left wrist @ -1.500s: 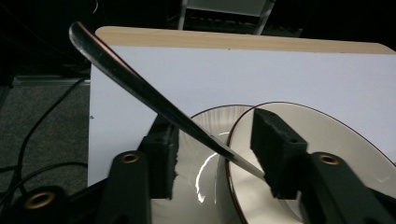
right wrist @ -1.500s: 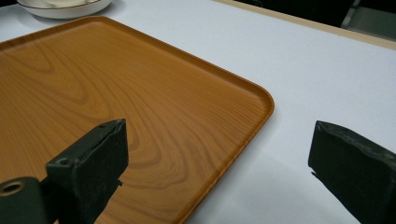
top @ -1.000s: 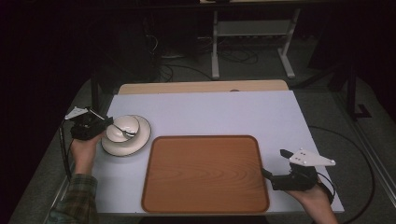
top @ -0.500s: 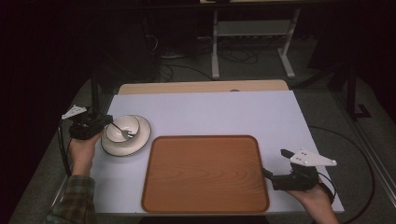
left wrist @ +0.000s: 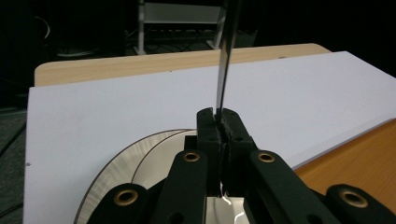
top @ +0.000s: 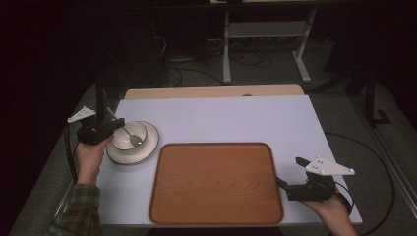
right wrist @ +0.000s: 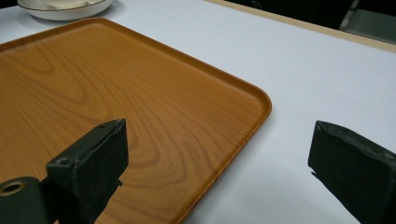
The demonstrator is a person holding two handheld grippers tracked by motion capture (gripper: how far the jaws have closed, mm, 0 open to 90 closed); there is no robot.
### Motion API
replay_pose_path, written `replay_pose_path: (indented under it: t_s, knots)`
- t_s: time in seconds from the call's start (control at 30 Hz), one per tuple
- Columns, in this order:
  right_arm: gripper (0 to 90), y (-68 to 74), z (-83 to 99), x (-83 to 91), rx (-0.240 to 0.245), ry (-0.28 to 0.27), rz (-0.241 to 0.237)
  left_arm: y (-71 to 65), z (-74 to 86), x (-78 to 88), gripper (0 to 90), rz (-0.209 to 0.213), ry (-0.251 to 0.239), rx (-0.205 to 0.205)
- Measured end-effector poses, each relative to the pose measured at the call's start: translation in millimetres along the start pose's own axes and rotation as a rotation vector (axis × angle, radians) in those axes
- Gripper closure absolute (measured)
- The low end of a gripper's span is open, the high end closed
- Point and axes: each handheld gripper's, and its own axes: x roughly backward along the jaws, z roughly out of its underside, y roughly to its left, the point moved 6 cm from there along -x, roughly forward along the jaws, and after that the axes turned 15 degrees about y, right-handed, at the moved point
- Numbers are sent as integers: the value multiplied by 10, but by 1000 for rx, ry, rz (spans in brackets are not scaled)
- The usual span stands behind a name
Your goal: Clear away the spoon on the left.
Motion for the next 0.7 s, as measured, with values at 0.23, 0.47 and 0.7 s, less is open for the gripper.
replay_pose_path:
  t_s: [0.23, 0.47, 0.7]
  knots:
    - [44, 1, 0, -2, 2, 0, 0, -6, -3, 6, 885, -10, -3, -13]
    - [44, 0, 1, 2, 1, -1, 0, -4, -35, 84, 885, -32, -30, -24]
    - [44, -2, 3, 5, -1, -2, 1, -27, -67, 164, 885, -38, -42, -33]
